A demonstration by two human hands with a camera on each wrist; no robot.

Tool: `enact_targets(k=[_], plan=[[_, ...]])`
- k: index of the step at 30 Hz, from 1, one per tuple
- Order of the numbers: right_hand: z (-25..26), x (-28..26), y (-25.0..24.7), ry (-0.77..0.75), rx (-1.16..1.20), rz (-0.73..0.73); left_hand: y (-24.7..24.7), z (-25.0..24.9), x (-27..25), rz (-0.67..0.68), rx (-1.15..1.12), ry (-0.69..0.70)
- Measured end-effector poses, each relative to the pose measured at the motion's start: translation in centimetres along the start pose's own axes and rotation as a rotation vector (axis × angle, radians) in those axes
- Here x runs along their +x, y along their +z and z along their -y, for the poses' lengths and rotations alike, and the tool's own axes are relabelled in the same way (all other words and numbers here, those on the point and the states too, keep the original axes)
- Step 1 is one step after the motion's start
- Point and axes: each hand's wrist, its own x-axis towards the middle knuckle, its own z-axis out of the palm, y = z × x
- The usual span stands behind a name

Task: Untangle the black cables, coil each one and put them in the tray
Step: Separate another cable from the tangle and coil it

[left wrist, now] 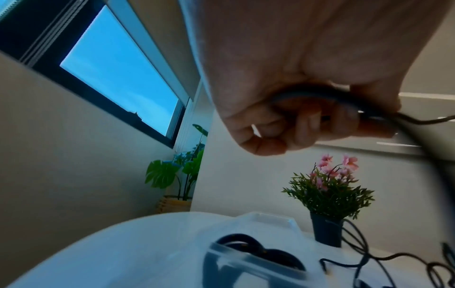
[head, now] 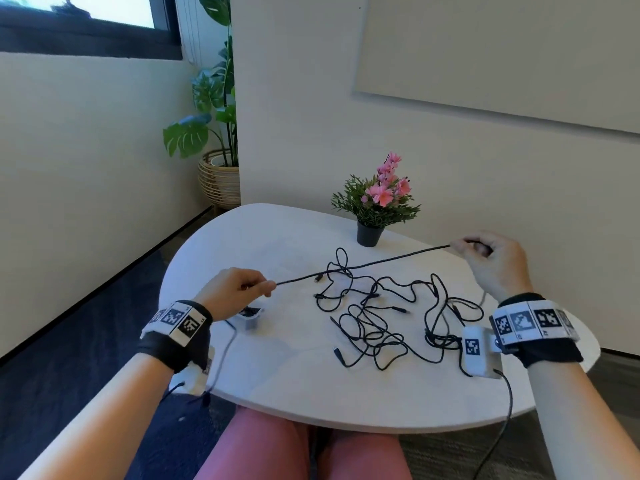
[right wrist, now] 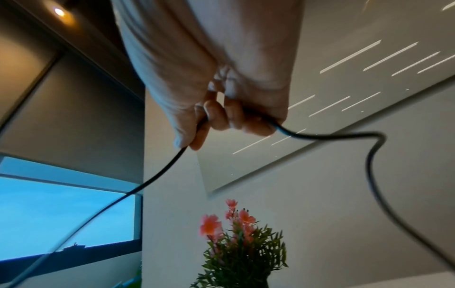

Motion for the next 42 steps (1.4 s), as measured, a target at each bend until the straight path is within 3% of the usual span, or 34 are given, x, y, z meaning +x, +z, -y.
enact_targets(k=[3,8,16,19,22,25,29,31,34,39,42], plan=[[-1.6,0.4,-1.1,-0.005,-0.068,-0.134,-0.7,1.2,-0.1,-0.005,0.026,-0.043],[-3.6,0.4,-1.1,0.005,-0.198,-0.15,-1.6,1.7,-0.6,-0.004,-0.022,-0.054],[-5.5,0.6,-0.7,0.178,-0.259,-0.202,-1.8,2.8,-1.3,0.062,-0.116,-0.106],[-5.2,0.4,0.7,0.199,-0.409,0.008,-1.0,1.9,-1.3,0.018,-0.145,-0.115],[-3.5,-0.4,3.2,0.067,-0.484,0.218,0.3,-0.7,-1.1,0.007,-0.089,-0.045],[0.7,-2.3,5.9,-0.073,-0.238,0.363,1.6,-3.7,-0.6,0.001,-0.082,0.057],[6.5,-5.8,9.4,-0.003,0.158,0.753,2.5,-6.4,0.0,-0.02,-0.086,0.184],[7.7,-6.9,10.7,0.017,0.26,0.826,2.3,-7.1,0.2,-0.052,-0.101,0.192],[8.0,-7.6,11.3,0.039,0.343,0.77,1.9,-7.3,0.1,-0.059,-0.125,0.178],[7.9,-6.4,9.7,0.038,0.359,0.398,1.8,-5.6,-0.7,0.04,0.075,0.165],[7.9,-5.9,8.5,0.035,0.327,0.304,1.8,-4.7,-0.9,0.007,-0.033,0.119]])
